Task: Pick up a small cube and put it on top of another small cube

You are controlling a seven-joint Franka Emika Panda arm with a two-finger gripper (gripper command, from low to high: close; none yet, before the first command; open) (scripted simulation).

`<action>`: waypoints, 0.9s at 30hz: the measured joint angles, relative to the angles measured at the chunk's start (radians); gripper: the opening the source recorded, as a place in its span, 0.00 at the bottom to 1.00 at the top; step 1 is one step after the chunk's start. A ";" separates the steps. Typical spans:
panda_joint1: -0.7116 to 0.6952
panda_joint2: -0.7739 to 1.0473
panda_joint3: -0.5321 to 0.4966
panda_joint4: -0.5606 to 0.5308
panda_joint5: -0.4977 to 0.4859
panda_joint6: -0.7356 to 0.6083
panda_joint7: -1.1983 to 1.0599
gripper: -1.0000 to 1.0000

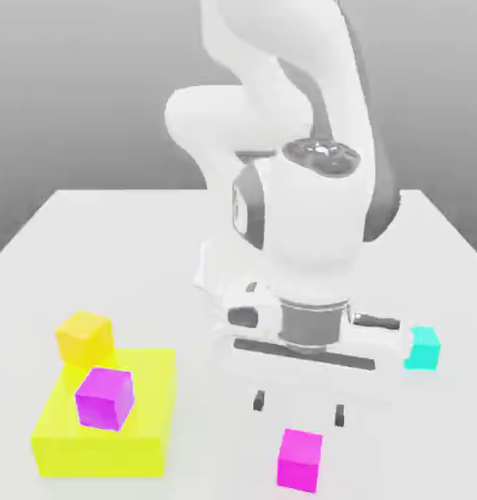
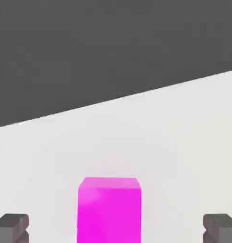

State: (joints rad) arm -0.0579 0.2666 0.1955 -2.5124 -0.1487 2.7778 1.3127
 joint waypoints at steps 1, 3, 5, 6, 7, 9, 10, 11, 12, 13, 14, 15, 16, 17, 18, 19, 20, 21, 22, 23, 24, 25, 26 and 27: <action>0.010 0.036 -0.012 0.006 -0.015 0.027 0.013 0.50; 0.037 0.110 -0.046 0.020 -0.046 0.084 0.038 0.50; 0.050 0.140 -0.061 0.026 -0.057 0.107 0.047 0.00; 0.050 0.140 -0.061 0.026 -0.057 0.107 0.047 0.00; 0.050 0.140 -0.061 0.026 -0.058 0.108 0.047 0.00; 0.050 0.140 -0.061 0.026 -0.059 0.109 0.048 0.00; 0.056 0.155 -0.068 0.029 -0.065 0.120 0.053 0.00; 0.050 0.144 -0.062 0.027 -0.061 0.111 0.050 0.00; 0.041 0.120 -0.050 0.022 -0.050 0.093 0.042 0.00; 0.030 0.089 -0.036 0.015 -0.035 0.069 0.030 0.00; 0.021 0.056 -0.023 0.008 -0.017 0.043 0.017 0.00; 0.019 0.020 -0.017 0.000 0.004 0.016 0.002 0.00; 0.012 -0.015 -0.010 -0.008 0.020 -0.012 -0.011 0.00; -0.001 -0.050 -0.024 -0.019 0.022 -0.036 -0.011 0.00; -0.022 -0.083 -0.045 -0.032 0.018 -0.059 -0.006 0.00; -0.042 -0.118 -0.069 -0.045 0.013 -0.081 0.000 0.00; -0.065 -0.152 -0.093 -0.058 0.009 -0.103 0.006 0.00; -0.103 -0.187 -0.118 -0.071 0.006 -0.125 0.011 0.00; -0.145 -0.222 -0.138 -0.085 0.004 -0.147 0.015 0.00; -0.196 -0.258 -0.151 -0.099 0.004 -0.168 0.018 0.00; -0.239 -0.293 -0.165 -0.113 0.006 -0.189 0.019 0.00; -0.258 -0.330 -0.175 -0.127 0.012 -0.210 0.018 0.00; -0.275 -0.366 -0.191 -0.141 0.019 -0.231 0.015 0.00; -0.292 -0.402 -0.209 -0.155 0.027 -0.252 0.012 0.00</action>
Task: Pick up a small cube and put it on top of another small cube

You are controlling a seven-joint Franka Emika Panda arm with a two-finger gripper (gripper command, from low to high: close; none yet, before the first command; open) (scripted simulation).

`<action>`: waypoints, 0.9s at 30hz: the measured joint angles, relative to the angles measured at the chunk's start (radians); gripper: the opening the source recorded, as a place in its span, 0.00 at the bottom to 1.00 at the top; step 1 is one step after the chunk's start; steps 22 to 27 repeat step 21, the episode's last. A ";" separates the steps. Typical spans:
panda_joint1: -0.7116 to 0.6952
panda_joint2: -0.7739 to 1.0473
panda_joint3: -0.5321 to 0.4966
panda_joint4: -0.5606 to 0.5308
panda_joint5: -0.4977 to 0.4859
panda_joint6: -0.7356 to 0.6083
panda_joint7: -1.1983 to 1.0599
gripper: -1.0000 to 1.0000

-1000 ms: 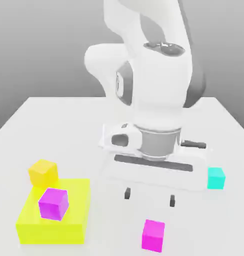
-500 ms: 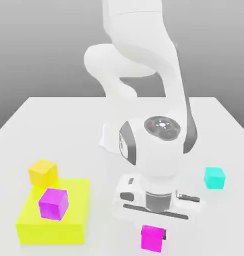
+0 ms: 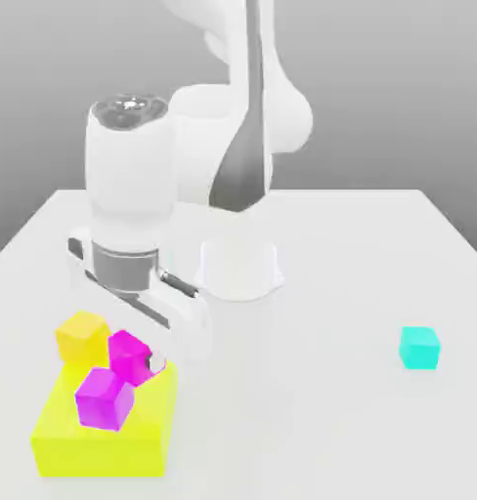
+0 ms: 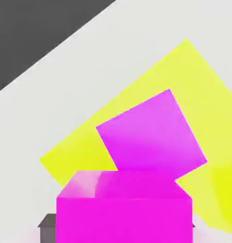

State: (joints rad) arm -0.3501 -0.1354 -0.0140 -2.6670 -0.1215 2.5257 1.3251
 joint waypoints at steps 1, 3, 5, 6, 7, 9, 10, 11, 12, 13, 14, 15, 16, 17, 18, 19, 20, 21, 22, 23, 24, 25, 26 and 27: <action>-0.020 -0.036 -0.021 -0.014 0.009 -0.021 -0.003 0.00; -0.060 -0.110 -0.071 -0.042 0.027 -0.062 -0.011 0.00; -0.098 -0.164 -0.113 -0.069 0.047 -0.087 -0.020 0.00; -0.106 -0.156 -0.124 -0.079 0.054 -0.068 -0.024 0.00; -0.109 -0.134 -0.129 -0.088 0.059 -0.037 -0.028 0.00; -0.108 -0.073 -0.137 -0.105 0.068 0.040 -0.035 0.00; -0.105 -0.039 -0.142 -0.113 0.072 0.082 -0.038 0.00; -0.104 -0.021 -0.143 -0.117 0.074 0.104 -0.039 1.00; -0.104 -0.021 -0.143 -0.117 0.074 0.104 -0.039 1.00; -0.104 -0.021 -0.143 -0.117 0.074 0.104 -0.039 1.00; -0.104 -0.021 -0.143 -0.117 0.074 0.104 -0.039 1.00; -0.104 -0.021 -0.143 -0.117 0.074 0.104 -0.039 1.00; -0.104 -0.021 -0.143 -0.117 0.074 0.104 -0.039 1.00; -0.104 -0.012 -0.143 -0.119 0.075 0.115 -0.040 1.00; -0.105 -0.025 -0.143 -0.116 0.072 0.098 -0.038 1.00; -0.106 -0.050 -0.142 -0.111 0.069 0.068 -0.035 1.00; -0.108 -0.080 -0.140 -0.104 0.065 0.032 -0.032 1.00; -0.109 -0.113 -0.139 -0.097 0.061 -0.009 -0.029 1.00; -0.109 -0.113 -0.139 -0.097 0.061 -0.009 -0.029 1.00; -0.109 -0.113 -0.139 -0.097 0.061 -0.009 -0.029 1.00; -0.109 -0.113 -0.139 -0.097 0.061 -0.009 -0.029 1.00; -0.109 -0.113 -0.139 -0.097 0.061 -0.009 -0.029 1.00; -0.109 -0.113 -0.139 -0.097 0.061 -0.009 -0.029 1.00; -0.109 -0.113 -0.139 -0.097 0.061 -0.009 -0.029 1.00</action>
